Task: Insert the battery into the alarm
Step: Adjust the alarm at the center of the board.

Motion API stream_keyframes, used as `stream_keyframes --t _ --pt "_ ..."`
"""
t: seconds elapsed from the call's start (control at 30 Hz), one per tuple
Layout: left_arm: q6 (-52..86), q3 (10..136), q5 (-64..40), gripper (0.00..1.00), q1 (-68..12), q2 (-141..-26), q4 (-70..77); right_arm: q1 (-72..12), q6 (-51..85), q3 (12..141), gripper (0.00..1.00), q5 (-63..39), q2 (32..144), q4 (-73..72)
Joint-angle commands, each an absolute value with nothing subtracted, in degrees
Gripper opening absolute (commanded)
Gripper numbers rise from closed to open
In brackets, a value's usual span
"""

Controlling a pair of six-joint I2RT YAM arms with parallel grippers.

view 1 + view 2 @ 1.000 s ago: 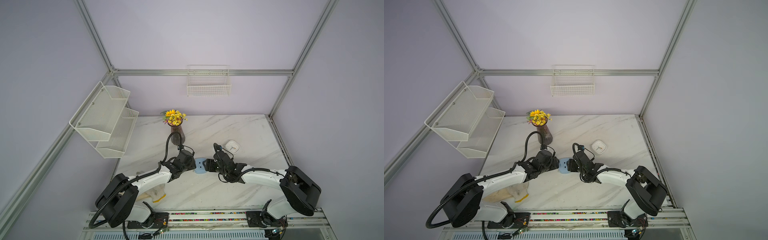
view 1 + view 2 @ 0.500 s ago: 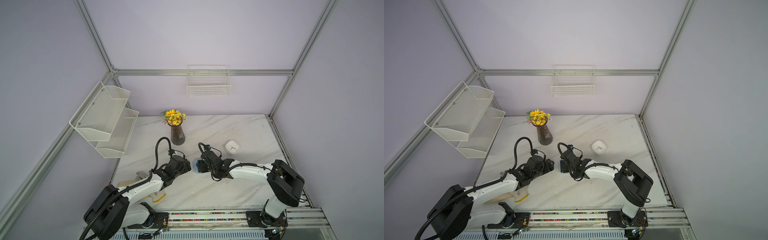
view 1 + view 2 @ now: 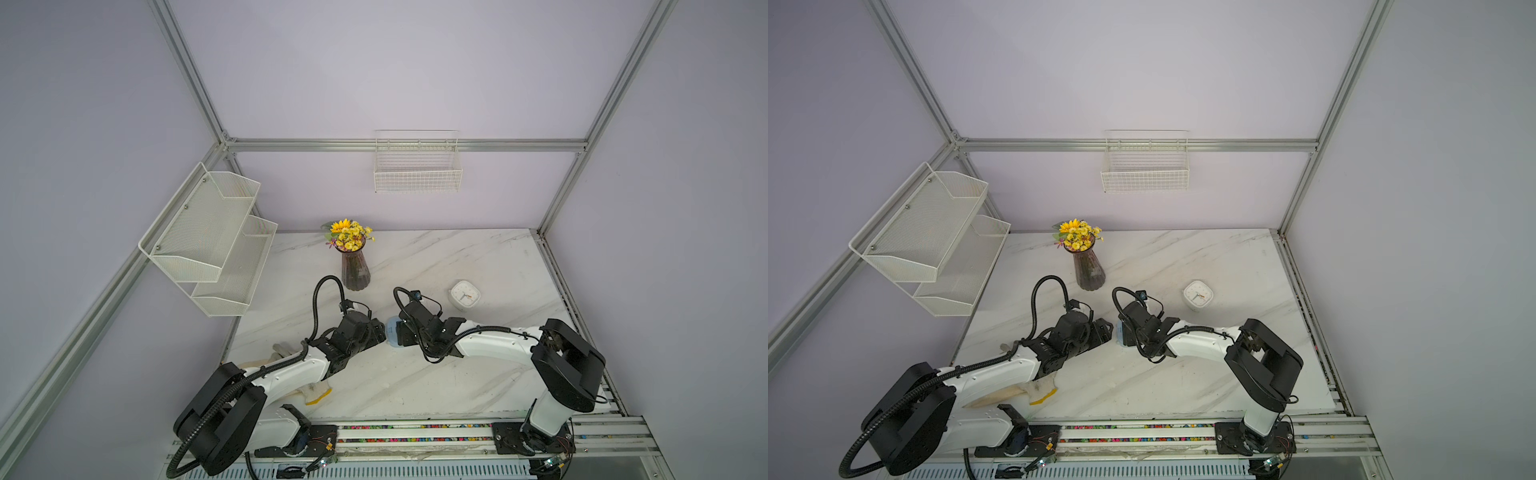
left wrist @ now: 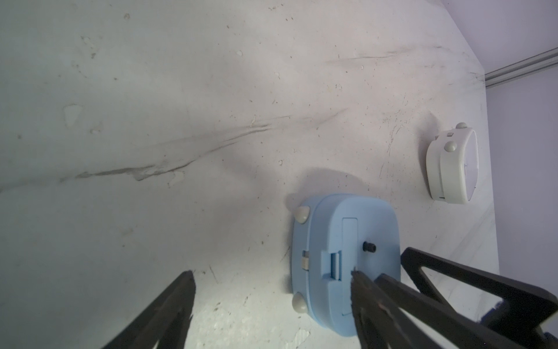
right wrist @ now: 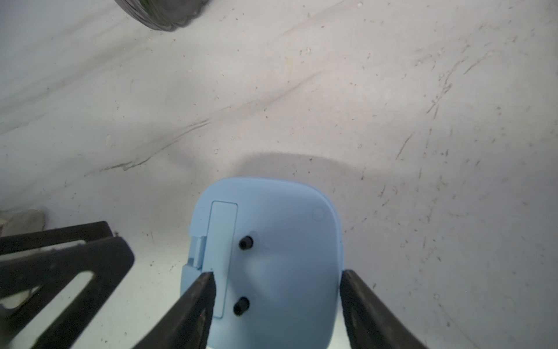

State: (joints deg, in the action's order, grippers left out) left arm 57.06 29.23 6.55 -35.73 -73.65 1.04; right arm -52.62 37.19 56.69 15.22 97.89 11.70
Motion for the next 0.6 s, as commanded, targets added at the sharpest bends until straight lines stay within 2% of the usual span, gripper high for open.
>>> stream_keyframes --t 0.0,0.2,0.57 --pt "58.1 29.39 6.42 0.82 -35.39 -73.53 3.87 -52.93 38.03 56.4 0.69 15.96 98.53 14.34" --pt "58.53 28.97 5.91 0.83 -35.42 -73.14 4.59 -52.93 38.97 54.28 0.69 13.03 98.61 11.3" --pt "59.5 27.78 3.4 0.82 -35.41 -74.6 8.37 -52.91 39.88 52.76 0.61 12.67 98.31 9.48"
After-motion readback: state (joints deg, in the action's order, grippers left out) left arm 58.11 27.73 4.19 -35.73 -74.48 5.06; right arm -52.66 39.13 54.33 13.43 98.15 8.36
